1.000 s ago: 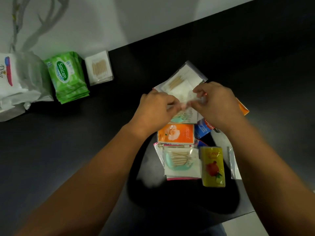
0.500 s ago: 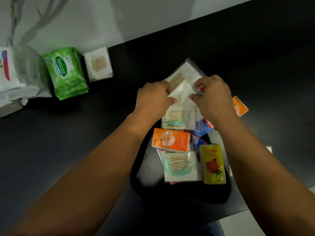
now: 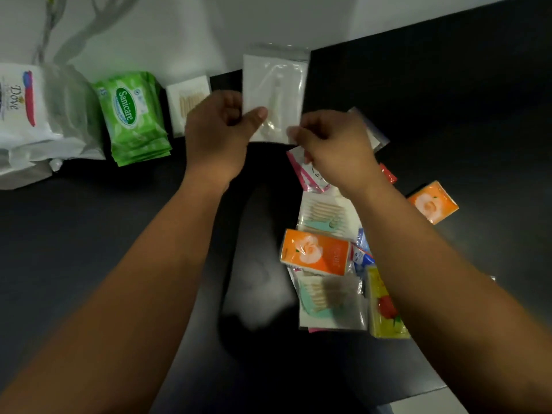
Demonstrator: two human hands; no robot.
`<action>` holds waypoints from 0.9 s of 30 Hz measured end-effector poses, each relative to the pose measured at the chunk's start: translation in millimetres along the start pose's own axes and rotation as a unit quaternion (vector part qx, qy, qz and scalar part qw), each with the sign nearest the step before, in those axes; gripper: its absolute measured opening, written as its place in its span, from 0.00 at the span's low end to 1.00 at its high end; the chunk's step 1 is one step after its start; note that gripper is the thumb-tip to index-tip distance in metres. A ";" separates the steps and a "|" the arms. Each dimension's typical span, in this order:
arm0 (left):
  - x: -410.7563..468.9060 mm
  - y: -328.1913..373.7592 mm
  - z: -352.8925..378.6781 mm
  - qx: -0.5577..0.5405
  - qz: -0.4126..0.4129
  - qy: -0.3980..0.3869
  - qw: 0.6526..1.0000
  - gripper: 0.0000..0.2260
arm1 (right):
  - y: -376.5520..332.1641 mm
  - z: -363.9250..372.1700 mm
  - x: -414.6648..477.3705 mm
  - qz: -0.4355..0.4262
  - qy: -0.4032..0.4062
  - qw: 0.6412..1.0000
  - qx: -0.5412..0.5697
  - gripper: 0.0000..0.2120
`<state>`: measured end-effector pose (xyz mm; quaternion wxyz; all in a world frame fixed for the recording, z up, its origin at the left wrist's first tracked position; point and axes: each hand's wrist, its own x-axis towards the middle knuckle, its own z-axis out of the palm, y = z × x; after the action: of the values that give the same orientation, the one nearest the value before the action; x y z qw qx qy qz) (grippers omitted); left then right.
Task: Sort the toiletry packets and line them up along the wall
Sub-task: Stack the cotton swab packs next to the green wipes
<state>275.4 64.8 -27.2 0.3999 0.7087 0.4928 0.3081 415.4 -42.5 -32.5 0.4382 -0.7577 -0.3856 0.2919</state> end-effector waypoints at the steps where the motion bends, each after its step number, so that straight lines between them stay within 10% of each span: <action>1: 2.2 -4.0 -5.9 -0.005 -0.003 0.028 1.000 0.13 | -5.0 10.0 5.9 0.014 -0.016 1.000 0.023 0.07; 8: 35.3 -33.5 -49.5 0.170 0.071 0.092 0.979 0.11 | -34.8 77.4 65.3 0.014 -0.072 0.997 0.040 0.05; 16: 72.4 -47.3 -61.8 0.485 -0.010 0.039 0.874 0.17 | -36.5 129.0 109.2 -0.019 -0.071 0.990 -0.116 0.09; 27: 77.1 -53.7 -45.8 0.581 -0.011 -0.032 0.813 0.12 | -35.6 141.5 118.5 -0.019 -0.114 0.975 -0.191 0.08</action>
<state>238.1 160.2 -48.3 -0.0671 0.8130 0.5750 -0.0624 356.4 130.5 -76.2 0.2437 -0.7818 -0.4960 0.2886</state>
